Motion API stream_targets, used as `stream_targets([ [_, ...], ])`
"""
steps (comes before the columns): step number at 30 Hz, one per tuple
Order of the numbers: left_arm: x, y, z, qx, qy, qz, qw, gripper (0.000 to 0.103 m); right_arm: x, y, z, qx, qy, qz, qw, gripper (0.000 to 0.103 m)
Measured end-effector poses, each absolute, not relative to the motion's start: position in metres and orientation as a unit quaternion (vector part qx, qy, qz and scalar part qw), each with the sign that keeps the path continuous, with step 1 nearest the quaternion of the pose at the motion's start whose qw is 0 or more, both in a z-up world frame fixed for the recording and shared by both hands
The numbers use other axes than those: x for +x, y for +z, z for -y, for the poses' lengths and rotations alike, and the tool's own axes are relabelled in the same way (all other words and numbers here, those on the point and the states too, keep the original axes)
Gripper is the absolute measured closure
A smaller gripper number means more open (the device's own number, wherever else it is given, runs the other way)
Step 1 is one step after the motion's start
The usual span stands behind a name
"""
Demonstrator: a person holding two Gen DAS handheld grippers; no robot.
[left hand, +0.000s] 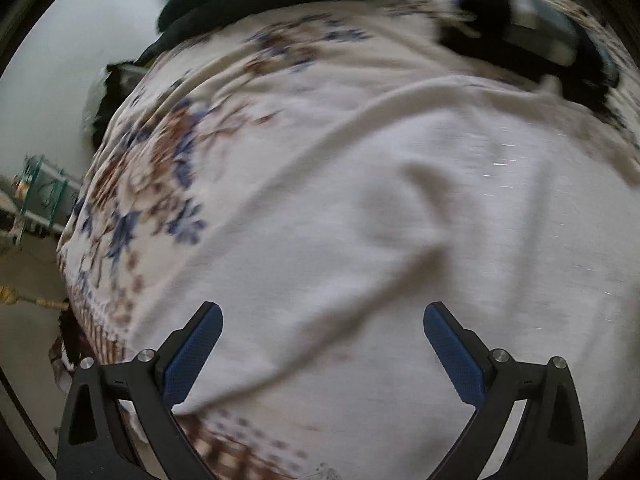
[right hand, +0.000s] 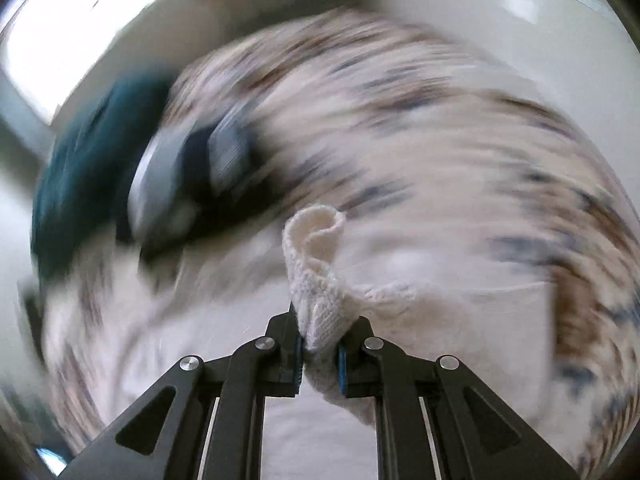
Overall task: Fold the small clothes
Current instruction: 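Grasp a sleeve cuff with the right gripper and fold it across the body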
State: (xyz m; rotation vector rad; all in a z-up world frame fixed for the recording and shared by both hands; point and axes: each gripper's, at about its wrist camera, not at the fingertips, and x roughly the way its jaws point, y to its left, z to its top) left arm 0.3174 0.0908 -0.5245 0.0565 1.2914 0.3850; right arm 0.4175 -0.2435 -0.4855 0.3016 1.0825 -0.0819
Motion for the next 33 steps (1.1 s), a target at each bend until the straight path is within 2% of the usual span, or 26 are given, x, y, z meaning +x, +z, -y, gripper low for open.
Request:
stream_targets([
  [4, 0.311, -0.526, -0.132, 0.009, 0.199, -0.595, 0.778, 0.000, 0.432, -0.536, 0.088, 0.016, 0.059, -0.558, 0.827, 0.090],
  [8, 0.305, -0.528, -0.161, -0.001, 0.217, -0.594, 0.775, 0.000, 0.427, -0.550, 0.000, -0.048, 0.100, -0.556, 0.824, 0.090],
  [11, 0.303, -0.529, -0.178, -0.015, 0.225, -0.596, 0.771, 0.000, 0.435, -0.560, -0.020, -0.051, 0.096, -0.571, 0.814, 0.090],
  [13, 0.299, -0.525, -0.187, -0.024, 0.228, -0.594, 0.771, 0.000, 0.444, -0.568, -0.022, -0.032, 0.096, -0.597, 0.796, 0.083],
  [14, 0.297, -0.521, -0.191, -0.030, 0.228, -0.593, 0.771, 0.000, 0.448, -0.567, -0.011, 0.003, 0.100, -0.614, 0.783, 0.080],
  [15, 0.292, -0.517, -0.197, -0.038, 0.230, -0.592, 0.771, 0.000, 0.448, -0.564, -0.001, 0.035, 0.107, -0.623, 0.774, 0.066],
  [16, 0.288, -0.512, -0.203, -0.048, 0.231, -0.593, 0.770, 0.000, 0.446, -0.559, 0.011, 0.066, 0.113, -0.628, 0.767, 0.044],
  [18, 0.273, -0.499, -0.221, -0.083, 0.232, -0.595, 0.765, 0.000, 0.430, -0.539, 0.043, 0.122, 0.118, -0.629, 0.758, 0.029],
  [22, 0.234, -0.479, -0.261, -0.134, 0.243, -0.592, 0.756, 0.000, 0.383, -0.514, 0.106, 0.144, 0.088, -0.640, 0.749, 0.025],
  [25, 0.206, -0.480, -0.288, -0.128, 0.267, -0.597, 0.745, 0.000, 0.334, -0.515, 0.156, 0.131, 0.034, -0.673, 0.727, 0.025],
  [29, 0.183, -0.500, -0.314, -0.116, 0.299, -0.613, 0.722, 0.000, 0.252, -0.550, 0.236, 0.091, -0.063, -0.732, 0.672, 0.025],
  [33, 0.172, -0.527, -0.326, -0.155, 0.305, -0.632, 0.695, 0.000, 0.176, -0.596, 0.292, 0.069, -0.133, -0.785, 0.601, 0.025],
])
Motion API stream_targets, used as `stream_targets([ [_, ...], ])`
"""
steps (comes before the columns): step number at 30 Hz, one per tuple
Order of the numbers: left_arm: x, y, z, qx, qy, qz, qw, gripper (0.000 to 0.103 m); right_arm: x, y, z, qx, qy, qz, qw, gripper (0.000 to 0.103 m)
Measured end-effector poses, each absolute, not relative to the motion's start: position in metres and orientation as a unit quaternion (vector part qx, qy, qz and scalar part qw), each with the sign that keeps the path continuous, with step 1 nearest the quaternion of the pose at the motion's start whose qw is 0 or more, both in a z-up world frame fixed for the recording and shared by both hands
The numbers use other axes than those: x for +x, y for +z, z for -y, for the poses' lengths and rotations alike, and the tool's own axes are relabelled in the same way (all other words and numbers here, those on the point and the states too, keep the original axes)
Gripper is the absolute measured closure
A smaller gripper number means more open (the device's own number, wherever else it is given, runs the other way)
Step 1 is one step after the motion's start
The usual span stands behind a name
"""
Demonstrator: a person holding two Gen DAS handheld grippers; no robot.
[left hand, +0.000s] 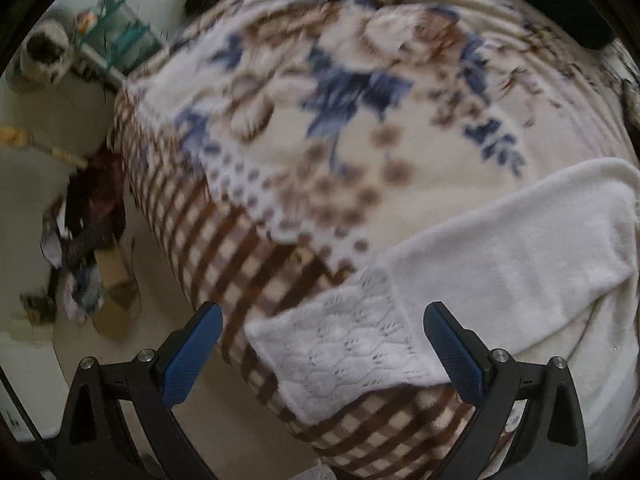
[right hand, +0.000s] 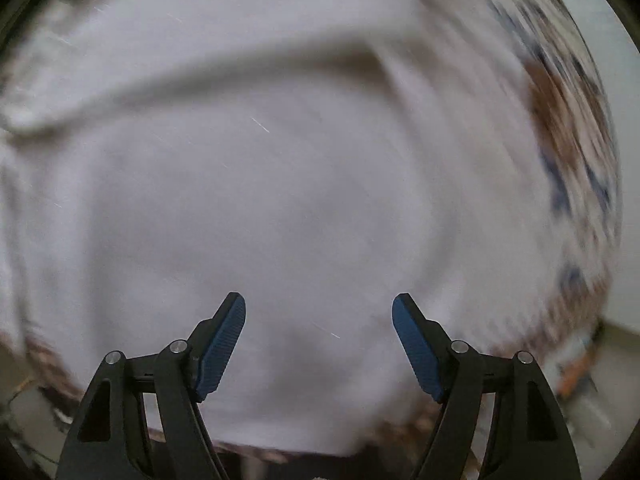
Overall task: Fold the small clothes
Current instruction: 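Grasp a sleeve cuff with the right gripper and fold it across the body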
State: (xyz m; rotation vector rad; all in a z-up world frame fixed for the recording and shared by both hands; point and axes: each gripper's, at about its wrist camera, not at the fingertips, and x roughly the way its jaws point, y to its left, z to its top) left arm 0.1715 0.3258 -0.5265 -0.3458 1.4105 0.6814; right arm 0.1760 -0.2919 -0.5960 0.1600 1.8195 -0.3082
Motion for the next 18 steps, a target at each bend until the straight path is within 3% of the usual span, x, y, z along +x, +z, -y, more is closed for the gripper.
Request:
stream_targets([
  [6, 0.154, -0.557, -0.337, -0.242, 0.311, -0.637, 0.663, 0.000, 0.091, -0.624, 0.349, 0.105, -0.257, -0.821, 0.499, 0.026],
  [11, 0.148, -0.591, -0.356, -0.328, 0.299, -0.630, 0.638, 0.003, 0.116, -0.584, 0.343, 0.103, -0.263, -0.777, 0.562, 0.026],
  [14, 0.142, -0.603, -0.371, -0.375, 0.311, -0.605, 0.630, 0.024, 0.151, -0.562, 0.313, 0.104, -0.236, -0.750, 0.609, 0.026],
  [16, 0.138, -0.596, -0.379, -0.378, 0.318, -0.589, 0.640, 0.073, 0.166, -0.551, 0.300, 0.110, -0.217, -0.741, 0.626, 0.026],
  [18, 0.135, -0.585, -0.387, -0.384, 0.310, -0.576, 0.652, 0.092, 0.188, -0.545, 0.274, 0.118, -0.191, -0.733, 0.643, 0.026],
])
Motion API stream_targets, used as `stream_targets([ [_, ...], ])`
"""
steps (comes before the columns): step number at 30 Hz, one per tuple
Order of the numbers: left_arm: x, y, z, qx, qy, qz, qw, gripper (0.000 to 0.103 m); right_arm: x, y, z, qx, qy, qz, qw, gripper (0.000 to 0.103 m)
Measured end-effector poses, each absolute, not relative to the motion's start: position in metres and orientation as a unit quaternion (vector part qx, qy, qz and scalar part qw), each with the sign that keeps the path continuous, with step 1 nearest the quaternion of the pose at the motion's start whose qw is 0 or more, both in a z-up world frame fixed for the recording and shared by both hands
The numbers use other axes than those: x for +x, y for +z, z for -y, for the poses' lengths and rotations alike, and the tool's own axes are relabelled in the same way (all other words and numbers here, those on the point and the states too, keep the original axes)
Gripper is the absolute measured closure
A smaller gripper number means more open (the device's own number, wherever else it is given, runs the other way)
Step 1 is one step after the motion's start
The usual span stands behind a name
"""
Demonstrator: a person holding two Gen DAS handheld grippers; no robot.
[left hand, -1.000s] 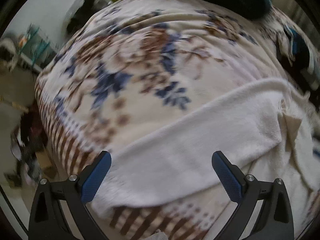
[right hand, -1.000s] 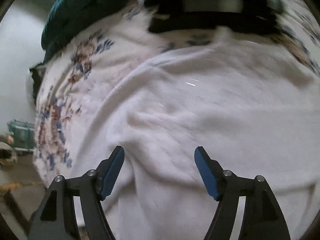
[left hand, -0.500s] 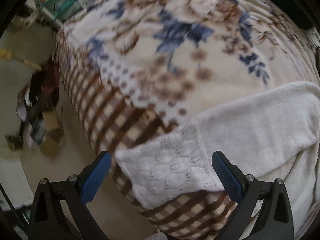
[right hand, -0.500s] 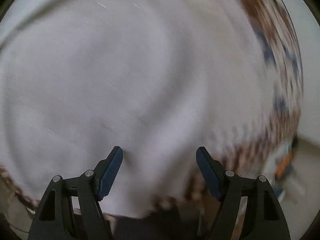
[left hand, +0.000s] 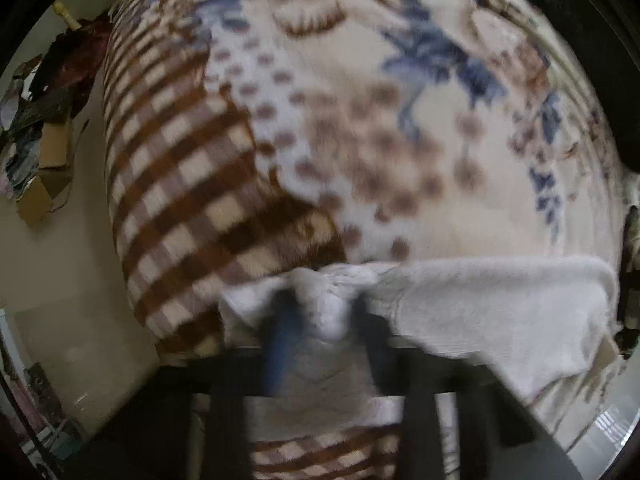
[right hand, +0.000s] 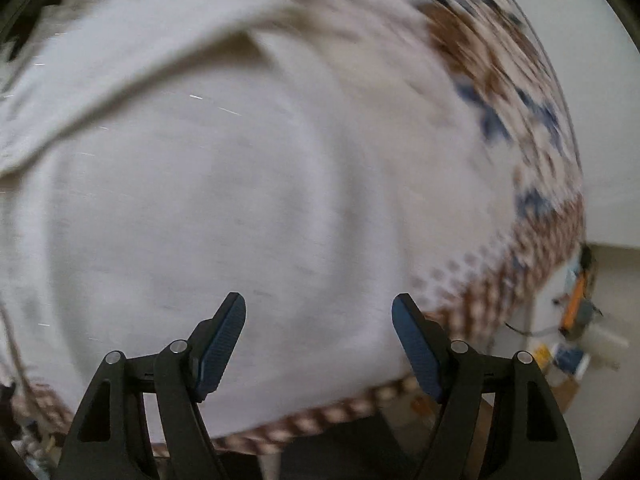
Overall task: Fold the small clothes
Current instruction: 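Grasp a sleeve cuff with the right gripper and fold it across the body, then grasp the other sleeve cuff with the left gripper and fold it across the body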
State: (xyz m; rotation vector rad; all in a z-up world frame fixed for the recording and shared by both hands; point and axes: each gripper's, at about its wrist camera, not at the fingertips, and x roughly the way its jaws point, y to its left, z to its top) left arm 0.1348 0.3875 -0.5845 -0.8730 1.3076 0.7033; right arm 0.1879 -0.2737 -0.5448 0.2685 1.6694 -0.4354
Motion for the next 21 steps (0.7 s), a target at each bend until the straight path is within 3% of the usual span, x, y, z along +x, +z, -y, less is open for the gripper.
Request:
stream_targets([
  [5, 0.112, -0.557, -0.407, -0.445, 0.297, -0.543, 0.647, 0.084, 0.229, -0.549, 0.210, 0.116, -0.128, -0.732, 0.659, 0.026],
  [6, 0.101, -0.555, -0.411, -0.476, 0.291, -0.531, 0.638, 0.070, 0.235, -0.553, 0.198, 0.119, -0.117, -0.733, 0.659, 0.026],
  [7, 0.088, -0.554, -0.412, -0.507, 0.288, -0.518, 0.626, 0.047, 0.241, -0.555, 0.185, 0.121, -0.110, -0.735, 0.658, 0.026],
  [8, 0.074, -0.554, -0.409, -0.544, 0.287, -0.499, 0.611, 0.038, 0.246, -0.559, 0.168, 0.124, -0.102, -0.737, 0.656, 0.026],
  [15, 0.055, -0.599, -0.364, -0.717, 0.247, -0.417, 0.501, 0.035, 0.263, -0.571, 0.126, 0.137, -0.079, -0.743, 0.650, 0.026],
  [17, 0.063, -0.605, -0.368, -0.716, 0.276, -0.393, 0.507, 0.041, 0.268, -0.571, 0.119, 0.128, -0.076, -0.743, 0.653, 0.026],
  [19, 0.072, -0.597, -0.379, -0.692, 0.312, -0.381, 0.528, 0.101, 0.273, -0.570, 0.113, 0.115, -0.074, -0.740, 0.658, 0.026],
  [21, 0.081, -0.580, -0.393, -0.676, 0.324, -0.357, 0.557, 0.099, 0.274, -0.569, 0.108, 0.104, -0.075, -0.739, 0.661, 0.026],
])
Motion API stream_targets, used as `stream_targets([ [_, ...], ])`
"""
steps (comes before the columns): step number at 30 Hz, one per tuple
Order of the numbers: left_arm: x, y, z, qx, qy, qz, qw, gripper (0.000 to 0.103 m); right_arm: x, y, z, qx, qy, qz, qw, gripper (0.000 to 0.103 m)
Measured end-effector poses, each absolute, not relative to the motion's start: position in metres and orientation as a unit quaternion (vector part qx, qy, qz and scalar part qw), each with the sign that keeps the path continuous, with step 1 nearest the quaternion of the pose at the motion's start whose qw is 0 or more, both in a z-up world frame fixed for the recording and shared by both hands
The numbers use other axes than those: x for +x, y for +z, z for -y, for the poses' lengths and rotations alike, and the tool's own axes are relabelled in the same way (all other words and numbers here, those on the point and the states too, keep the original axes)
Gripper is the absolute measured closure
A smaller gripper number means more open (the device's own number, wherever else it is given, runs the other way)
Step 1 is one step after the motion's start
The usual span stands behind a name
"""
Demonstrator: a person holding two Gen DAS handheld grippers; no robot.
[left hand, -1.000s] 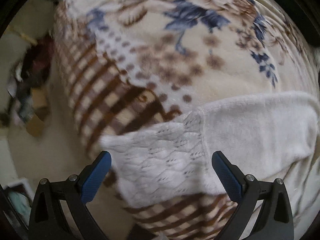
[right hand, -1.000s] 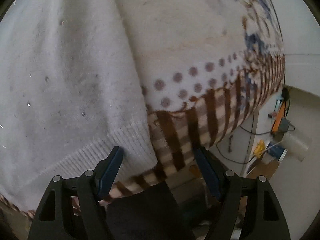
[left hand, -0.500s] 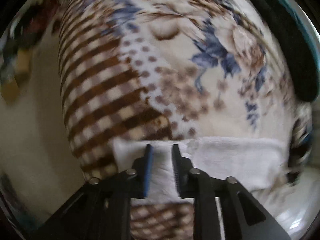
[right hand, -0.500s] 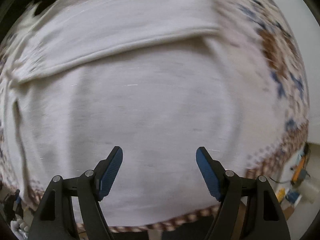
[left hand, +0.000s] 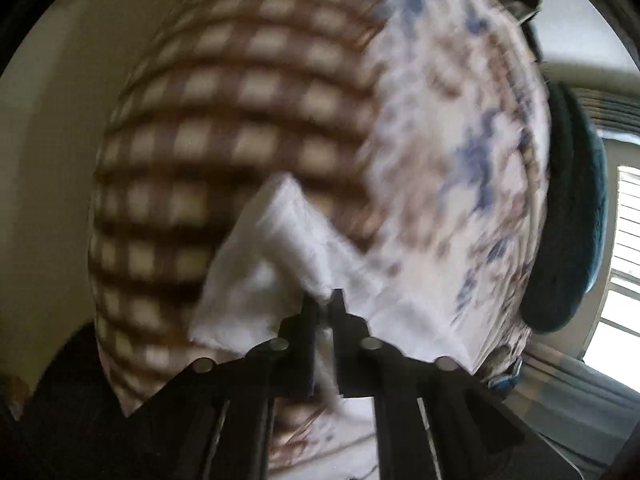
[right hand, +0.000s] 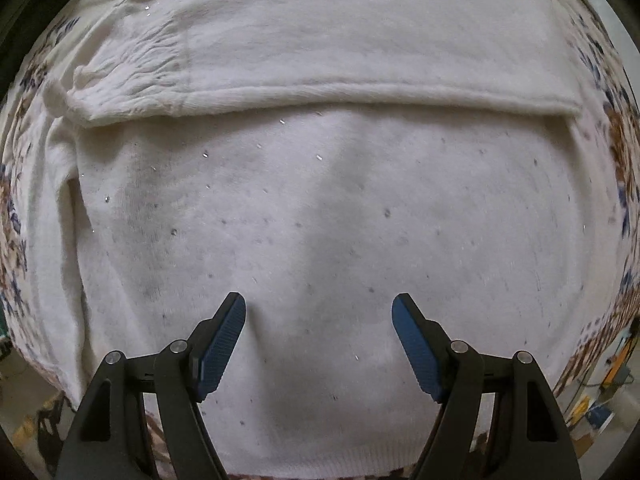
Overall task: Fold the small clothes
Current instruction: 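Grasp the other sleeve cuff with the left gripper and fold it across the body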
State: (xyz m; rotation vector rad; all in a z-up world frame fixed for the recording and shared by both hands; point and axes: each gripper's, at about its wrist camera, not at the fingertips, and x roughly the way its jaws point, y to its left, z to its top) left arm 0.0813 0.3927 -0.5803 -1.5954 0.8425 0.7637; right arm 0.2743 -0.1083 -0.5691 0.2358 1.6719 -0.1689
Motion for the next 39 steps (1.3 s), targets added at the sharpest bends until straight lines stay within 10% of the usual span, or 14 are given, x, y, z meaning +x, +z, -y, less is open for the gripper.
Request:
stream_targets([
  [12, 0.105, -0.498, -0.470, -0.579, 0.303, -0.292, 0.698, 0.098, 0.283, -0.556, 0.103, 0.093, -0.072, -0.734, 0.668, 0.026],
  [14, 0.094, -0.515, -0.474, -0.602, 0.304, -0.299, 0.675, 0.083, 0.284, -0.553, 0.103, 0.098, -0.069, -0.735, 0.668, 0.026],
  [16, 0.081, -0.532, -0.465, -0.628, 0.295, -0.309, 0.650, 0.039, 0.285, -0.549, 0.103, 0.102, -0.066, -0.734, 0.668, 0.026],
  [17, 0.078, -0.539, -0.459, -0.640, 0.289, -0.307, 0.642, 0.039, 0.288, -0.549, 0.110, 0.103, -0.064, -0.734, 0.669, 0.026],
  [29, 0.183, -0.597, -0.443, -0.606, 0.307, -0.355, 0.642, 0.042, 0.318, -0.505, 0.134, -0.006, -0.147, -0.675, 0.723, 0.022],
  [30, 0.190, -0.592, -0.443, -0.588, 0.315, -0.361, 0.652, 0.057, 0.322, -0.499, 0.140, -0.016, -0.159, -0.660, 0.734, 0.011],
  [31, 0.200, -0.587, -0.443, -0.557, 0.327, -0.381, 0.662, 0.094, 0.325, -0.495, 0.145, -0.018, -0.167, -0.649, 0.742, 0.004],
  [39, 0.251, -0.517, -0.406, -0.407, 0.322, -0.411, 0.749, 0.097, 0.341, -0.518, 0.147, -0.001, -0.158, -0.631, 0.759, 0.004],
])
